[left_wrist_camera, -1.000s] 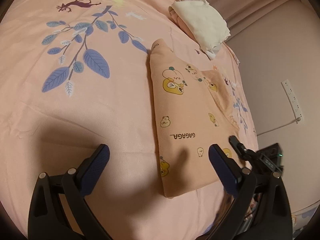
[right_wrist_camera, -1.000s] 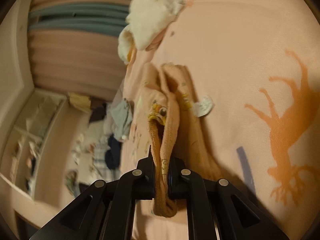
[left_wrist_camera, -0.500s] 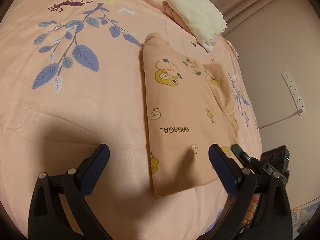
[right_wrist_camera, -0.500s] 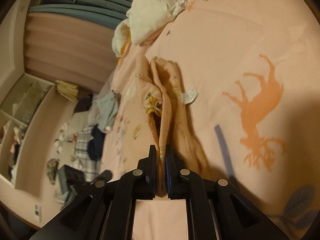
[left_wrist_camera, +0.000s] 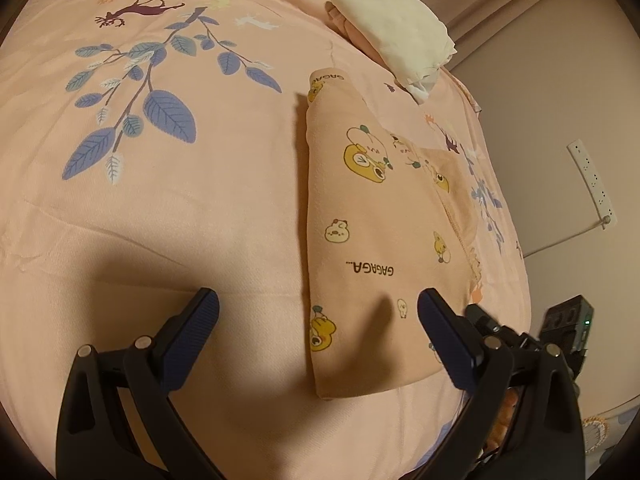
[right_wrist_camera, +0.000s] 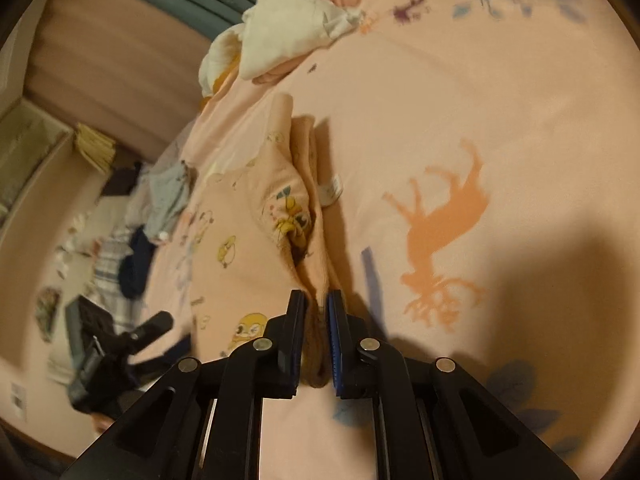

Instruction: Fold small clothes

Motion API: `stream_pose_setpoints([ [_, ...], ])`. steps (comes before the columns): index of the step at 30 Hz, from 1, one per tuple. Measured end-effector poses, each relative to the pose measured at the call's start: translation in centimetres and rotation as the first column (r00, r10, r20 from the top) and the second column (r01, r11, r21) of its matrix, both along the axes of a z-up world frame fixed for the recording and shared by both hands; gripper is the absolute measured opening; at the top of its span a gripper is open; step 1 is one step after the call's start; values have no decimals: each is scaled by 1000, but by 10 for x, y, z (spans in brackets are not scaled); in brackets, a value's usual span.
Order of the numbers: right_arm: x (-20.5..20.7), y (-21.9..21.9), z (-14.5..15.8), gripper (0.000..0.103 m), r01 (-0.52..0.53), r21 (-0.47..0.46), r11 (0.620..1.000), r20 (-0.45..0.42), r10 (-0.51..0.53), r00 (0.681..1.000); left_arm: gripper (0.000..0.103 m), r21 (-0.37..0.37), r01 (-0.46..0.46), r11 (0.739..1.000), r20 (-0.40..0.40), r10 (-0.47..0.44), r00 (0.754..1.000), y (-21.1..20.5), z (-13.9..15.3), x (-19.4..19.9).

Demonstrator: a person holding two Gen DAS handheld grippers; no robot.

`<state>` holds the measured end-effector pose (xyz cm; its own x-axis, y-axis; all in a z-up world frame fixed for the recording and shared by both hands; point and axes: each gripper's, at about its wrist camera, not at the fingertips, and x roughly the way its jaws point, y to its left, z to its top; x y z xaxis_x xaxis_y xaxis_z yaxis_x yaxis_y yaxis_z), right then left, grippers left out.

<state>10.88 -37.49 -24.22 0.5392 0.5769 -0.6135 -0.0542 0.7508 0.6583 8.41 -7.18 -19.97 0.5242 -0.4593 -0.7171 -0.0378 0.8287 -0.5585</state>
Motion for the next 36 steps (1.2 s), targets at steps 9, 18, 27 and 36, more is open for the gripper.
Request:
stream_pose_setpoints([
  [9, 32, 11, 59, 15, -5, -85, 996, 205, 22, 978, 100, 13, -24, 1000, 33, 24, 999, 2, -1, 4],
  [18, 74, 42, 24, 34, -76, -72, 995, 83, 82, 993, 100, 56, -4, 998, 46, 1, 999, -2, -3, 7],
  [27, 60, -8, 22, 89, 66, 114, 991, 30, -70, 997, 102, 28, -11, 1000, 52, 9, 999, -5, -4, 9],
  [36, 56, -13, 15, 89, 1, 82, 997, -2, -1, 1000, 102, -176, 49, 983, 25, -46, 999, -8, -11, 32],
])
